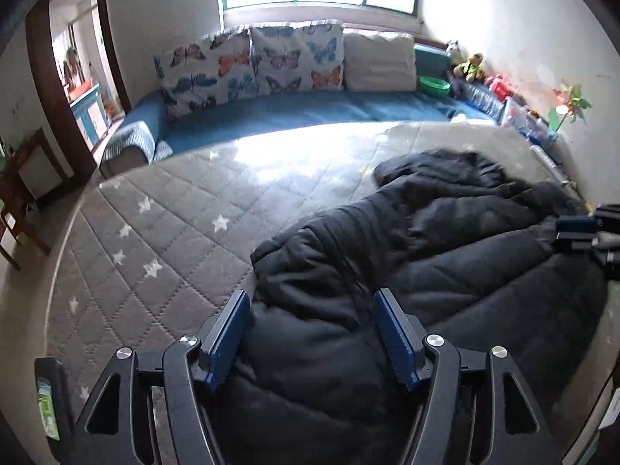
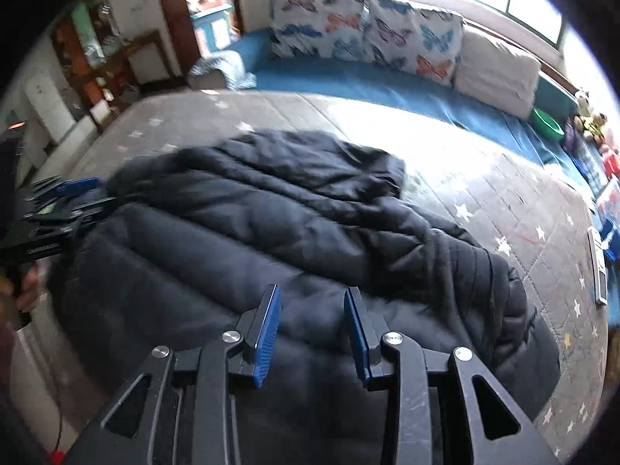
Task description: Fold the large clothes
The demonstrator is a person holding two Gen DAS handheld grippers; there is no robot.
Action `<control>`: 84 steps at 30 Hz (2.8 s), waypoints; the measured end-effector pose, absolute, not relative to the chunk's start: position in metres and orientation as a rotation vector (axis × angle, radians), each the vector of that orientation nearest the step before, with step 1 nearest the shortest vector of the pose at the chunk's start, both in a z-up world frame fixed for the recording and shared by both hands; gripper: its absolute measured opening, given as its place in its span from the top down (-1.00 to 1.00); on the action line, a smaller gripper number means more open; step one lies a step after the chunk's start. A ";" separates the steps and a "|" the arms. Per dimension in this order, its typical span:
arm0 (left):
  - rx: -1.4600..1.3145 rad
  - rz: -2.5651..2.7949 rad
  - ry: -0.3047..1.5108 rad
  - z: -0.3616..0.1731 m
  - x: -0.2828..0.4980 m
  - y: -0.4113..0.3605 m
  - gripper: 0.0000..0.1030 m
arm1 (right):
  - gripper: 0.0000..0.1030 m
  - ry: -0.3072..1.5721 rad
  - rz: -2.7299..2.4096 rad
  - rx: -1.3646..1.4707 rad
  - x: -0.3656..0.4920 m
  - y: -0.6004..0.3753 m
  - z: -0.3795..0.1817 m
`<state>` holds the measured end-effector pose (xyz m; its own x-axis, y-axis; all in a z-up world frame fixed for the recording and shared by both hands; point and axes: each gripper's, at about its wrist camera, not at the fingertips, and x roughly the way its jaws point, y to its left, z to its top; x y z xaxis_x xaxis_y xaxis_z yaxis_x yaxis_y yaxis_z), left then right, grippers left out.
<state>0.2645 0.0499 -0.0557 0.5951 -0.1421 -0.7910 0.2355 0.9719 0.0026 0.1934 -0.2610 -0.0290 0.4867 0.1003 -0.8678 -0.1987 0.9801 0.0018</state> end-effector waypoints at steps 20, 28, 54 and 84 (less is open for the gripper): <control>0.178 -0.274 0.888 -0.086 0.191 0.015 -0.38 | 0.25 1.013 0.244 -0.258 0.140 -0.208 -0.072; 0.167 -0.271 0.878 -0.087 0.192 0.021 -0.38 | 0.25 0.984 0.199 -0.122 0.112 -0.259 -0.028; 0.164 -0.191 0.861 -0.059 0.192 0.046 -0.38 | 0.24 1.023 0.010 0.032 0.163 -0.351 -0.056; 0.063 -0.091 0.781 -0.011 0.156 0.079 -1.00 | -0.70 0.859 -0.039 -0.085 0.109 -0.351 -0.031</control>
